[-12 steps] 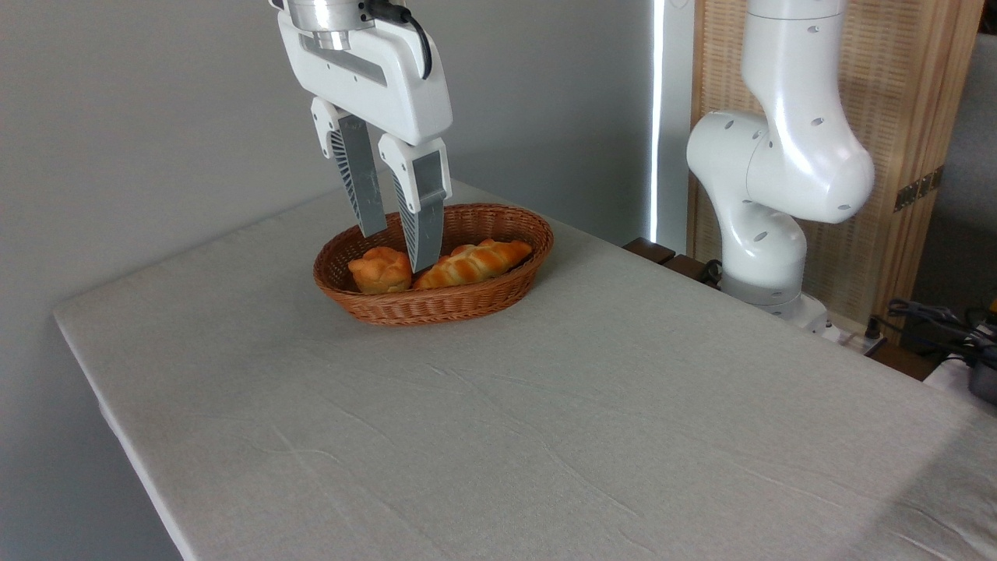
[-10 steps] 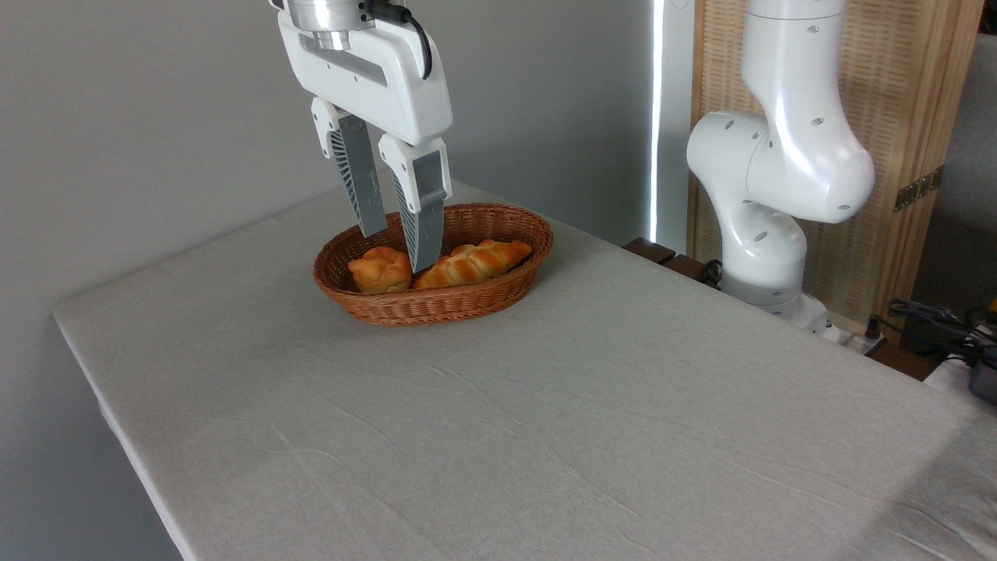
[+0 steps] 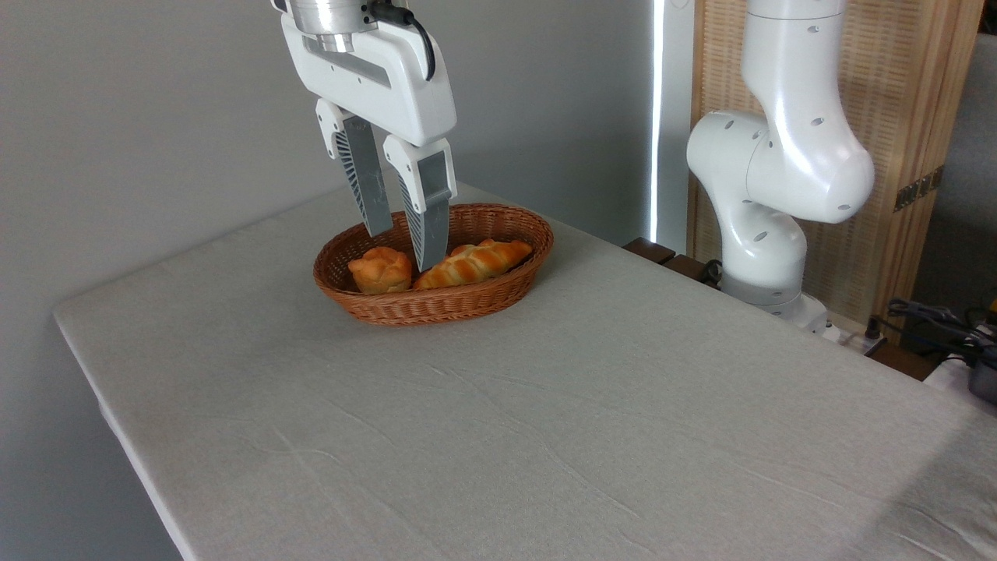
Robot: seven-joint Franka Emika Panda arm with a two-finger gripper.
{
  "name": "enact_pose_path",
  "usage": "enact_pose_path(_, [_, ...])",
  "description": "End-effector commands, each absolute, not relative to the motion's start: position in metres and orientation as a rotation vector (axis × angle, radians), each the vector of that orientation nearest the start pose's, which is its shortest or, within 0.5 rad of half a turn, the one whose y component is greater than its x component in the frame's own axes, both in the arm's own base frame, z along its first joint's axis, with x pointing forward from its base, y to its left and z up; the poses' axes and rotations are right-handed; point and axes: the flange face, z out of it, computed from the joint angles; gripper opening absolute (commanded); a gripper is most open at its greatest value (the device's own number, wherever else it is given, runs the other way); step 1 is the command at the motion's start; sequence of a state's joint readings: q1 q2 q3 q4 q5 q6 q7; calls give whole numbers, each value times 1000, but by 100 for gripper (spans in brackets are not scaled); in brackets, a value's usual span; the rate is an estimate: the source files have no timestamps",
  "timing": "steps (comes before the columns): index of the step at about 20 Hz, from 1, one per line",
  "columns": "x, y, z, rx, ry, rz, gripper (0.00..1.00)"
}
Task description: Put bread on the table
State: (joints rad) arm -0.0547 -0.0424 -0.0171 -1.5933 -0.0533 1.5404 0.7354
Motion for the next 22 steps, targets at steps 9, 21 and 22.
enact_pose_path(9, [492,-163,584,-2888,1566,-18,100])
enact_pose_path(21, [431,-312,452,-2672,1900,-272,100])
enact_pose_path(22, [432,-314,443,-2672,1899,-282,100])
